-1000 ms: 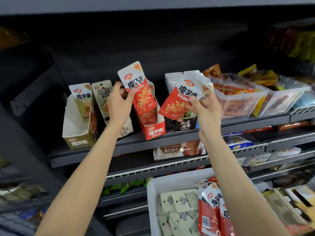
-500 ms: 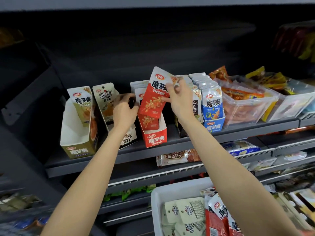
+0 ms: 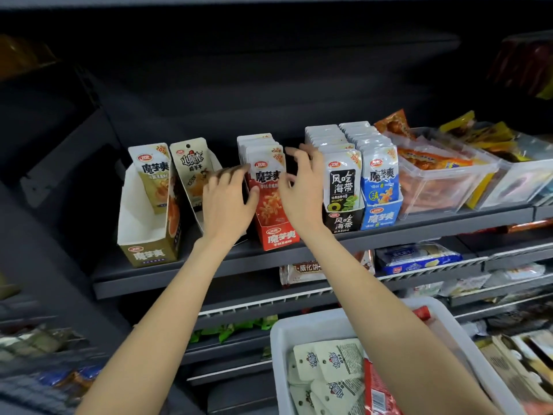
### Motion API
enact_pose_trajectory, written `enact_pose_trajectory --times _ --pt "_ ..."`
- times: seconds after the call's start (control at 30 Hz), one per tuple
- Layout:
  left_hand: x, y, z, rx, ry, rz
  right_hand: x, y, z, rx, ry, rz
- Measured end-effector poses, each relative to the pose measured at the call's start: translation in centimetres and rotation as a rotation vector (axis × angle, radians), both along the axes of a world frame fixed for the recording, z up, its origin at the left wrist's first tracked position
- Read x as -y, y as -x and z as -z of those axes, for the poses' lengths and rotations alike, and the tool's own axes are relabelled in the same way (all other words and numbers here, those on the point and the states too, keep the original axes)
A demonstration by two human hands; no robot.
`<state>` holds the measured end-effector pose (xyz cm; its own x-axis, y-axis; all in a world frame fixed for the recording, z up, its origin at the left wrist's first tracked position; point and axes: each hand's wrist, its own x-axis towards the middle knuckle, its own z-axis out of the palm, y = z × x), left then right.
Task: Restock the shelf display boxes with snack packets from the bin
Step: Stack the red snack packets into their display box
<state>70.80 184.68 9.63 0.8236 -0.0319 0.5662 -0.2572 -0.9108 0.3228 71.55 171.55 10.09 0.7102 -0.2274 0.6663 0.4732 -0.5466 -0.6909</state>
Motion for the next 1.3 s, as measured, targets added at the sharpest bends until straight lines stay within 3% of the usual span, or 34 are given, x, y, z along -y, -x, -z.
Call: enact_pose_trajectory --times 0.13,0.23,0.33,0.4,0.5,0.7,0.83,0.97,1.13,1.3 --pt "1.2 4.6 0.9 0.198 0.191 0.179 2.1 5.6 0.6 0.023 0.012 -0.108" --pt "2.8 9.8 3.2 0.244 0.314 0.360 5.1 10.9 3.0 -0.056 0.100 -0.132" --pt "4.2 14.0 7.2 0.110 0.264 0.513 8.8 15.4 7.2 -0.271 0.211 -0.152" --pt "5.2 15.7 10.0 -0.116 0.160 0.567 11.4 17.9 10.5 -0.458 0.275 -0.125" --pt "7.1 17.2 13.2 -0.532 -0.041 0.574 14.9 20.8 14.7 -0.728 0.404 -0.087" --pt "12.2 18.9 17.9 -0.849 -0.211 0.537 18.2 24.2 18.9 -1.062 0.640 0.086" --pt "15.4 19.2 19.5 -0.849 -0.179 0.400 18.3 24.6 19.7 -1.196 0.632 0.143" --pt "17.6 19.2 19.6 -0.870 -0.131 0.285 17.8 24.8 19.9 -1.157 0.548 0.119" --pt "18.0 18.8 19.8 -0.942 -0.038 0.230 18.2 25.8 19.6 -1.157 0.823 0.244" --pt "16.5 18.8 19.3 -0.951 -0.070 0.244 17.5 26.3 20.0 -1.267 0.824 0.134"
